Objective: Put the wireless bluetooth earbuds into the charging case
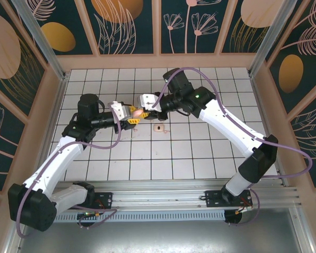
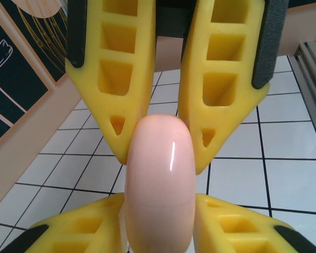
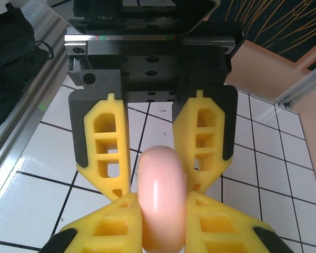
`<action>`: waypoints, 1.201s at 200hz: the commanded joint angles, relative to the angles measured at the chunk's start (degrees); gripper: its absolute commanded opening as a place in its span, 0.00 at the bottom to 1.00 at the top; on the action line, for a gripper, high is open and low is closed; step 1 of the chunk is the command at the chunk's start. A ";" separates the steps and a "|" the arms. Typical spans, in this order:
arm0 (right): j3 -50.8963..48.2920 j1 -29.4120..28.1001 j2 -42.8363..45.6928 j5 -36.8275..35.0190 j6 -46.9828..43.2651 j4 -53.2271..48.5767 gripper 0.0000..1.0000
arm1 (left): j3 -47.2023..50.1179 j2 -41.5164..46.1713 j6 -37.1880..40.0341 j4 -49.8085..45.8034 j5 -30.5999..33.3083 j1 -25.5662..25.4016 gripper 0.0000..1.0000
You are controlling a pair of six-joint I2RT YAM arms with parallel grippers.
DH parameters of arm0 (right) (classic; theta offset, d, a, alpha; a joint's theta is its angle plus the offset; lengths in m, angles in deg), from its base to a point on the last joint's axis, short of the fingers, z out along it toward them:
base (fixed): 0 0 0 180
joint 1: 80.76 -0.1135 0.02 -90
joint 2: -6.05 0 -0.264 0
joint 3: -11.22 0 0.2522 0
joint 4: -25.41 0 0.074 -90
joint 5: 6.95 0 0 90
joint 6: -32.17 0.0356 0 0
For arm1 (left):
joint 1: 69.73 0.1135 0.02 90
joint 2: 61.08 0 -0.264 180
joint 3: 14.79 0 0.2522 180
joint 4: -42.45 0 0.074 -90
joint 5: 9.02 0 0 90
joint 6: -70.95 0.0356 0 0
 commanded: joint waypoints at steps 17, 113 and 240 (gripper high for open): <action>2.00 -0.59 -0.56 -1.03 -1.37 -1.83 0.12 | -1.65 -0.37 -0.40 0.73 -2.48 -0.24 0.40; 1.65 -0.68 -0.61 -1.90 -1.64 -1.37 0.12 | -2.44 -0.35 -0.78 0.20 -3.08 -0.33 0.23; -0.46 2.36 1.79 -2.08 6.85 9.09 0.32 | -1.25 0.58 -1.02 0.47 -3.77 -0.31 0.22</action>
